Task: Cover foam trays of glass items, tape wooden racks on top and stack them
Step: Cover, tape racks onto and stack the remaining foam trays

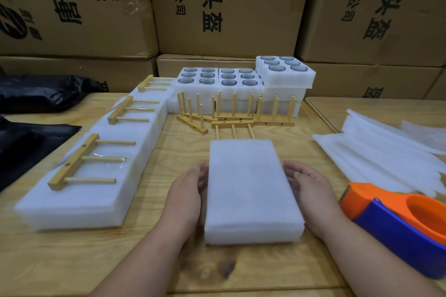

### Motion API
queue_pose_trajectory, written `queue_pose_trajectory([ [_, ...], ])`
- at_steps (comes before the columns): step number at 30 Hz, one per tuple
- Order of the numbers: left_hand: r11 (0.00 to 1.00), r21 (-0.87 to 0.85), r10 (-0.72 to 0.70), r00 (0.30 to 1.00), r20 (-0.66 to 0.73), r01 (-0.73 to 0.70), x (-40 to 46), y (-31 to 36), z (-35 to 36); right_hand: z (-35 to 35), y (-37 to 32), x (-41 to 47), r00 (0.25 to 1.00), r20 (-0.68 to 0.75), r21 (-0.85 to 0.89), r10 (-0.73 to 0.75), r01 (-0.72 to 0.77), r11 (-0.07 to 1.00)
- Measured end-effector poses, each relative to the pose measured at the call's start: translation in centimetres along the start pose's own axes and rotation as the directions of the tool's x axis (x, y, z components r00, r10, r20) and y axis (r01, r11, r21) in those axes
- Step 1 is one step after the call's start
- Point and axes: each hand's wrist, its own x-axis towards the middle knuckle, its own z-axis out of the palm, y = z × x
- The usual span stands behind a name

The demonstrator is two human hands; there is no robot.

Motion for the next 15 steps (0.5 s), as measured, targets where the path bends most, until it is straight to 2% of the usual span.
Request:
queue_pose_trajectory([
  [3,0.999,-0.001,-0.049,0.994,-0.098,0.050,2.3,1.2,-0.1,0.0,0.0,0.5,0.999,0.000,0.114,0.035,-0.034,0.993],
  [5,0.998,0.060,-0.026,0.989,-0.143,0.034,4.4,2.0,-0.1,0.0,0.0,0.6,0.999,0.000,0.158,0.046,-0.046,0.986],
  [9,0.940,0.340,0.084,0.976,-0.200,-0.011,9.2,3.1,-0.4,-0.2,0.2,0.8,0.998,-0.006,0.207,0.066,-0.063,0.976],
  [12,0.846,0.533,0.131,0.970,-0.207,-0.001,12.5,4.0,-0.8,-0.2,0.4,1.0,0.996,-0.023,0.232,0.081,-0.073,0.970],
  [15,0.780,0.626,0.141,0.972,-0.189,0.008,15.3,4.8,-0.8,-0.2,0.5,1.2,0.996,-0.024,0.258,0.083,-0.074,0.963],
])
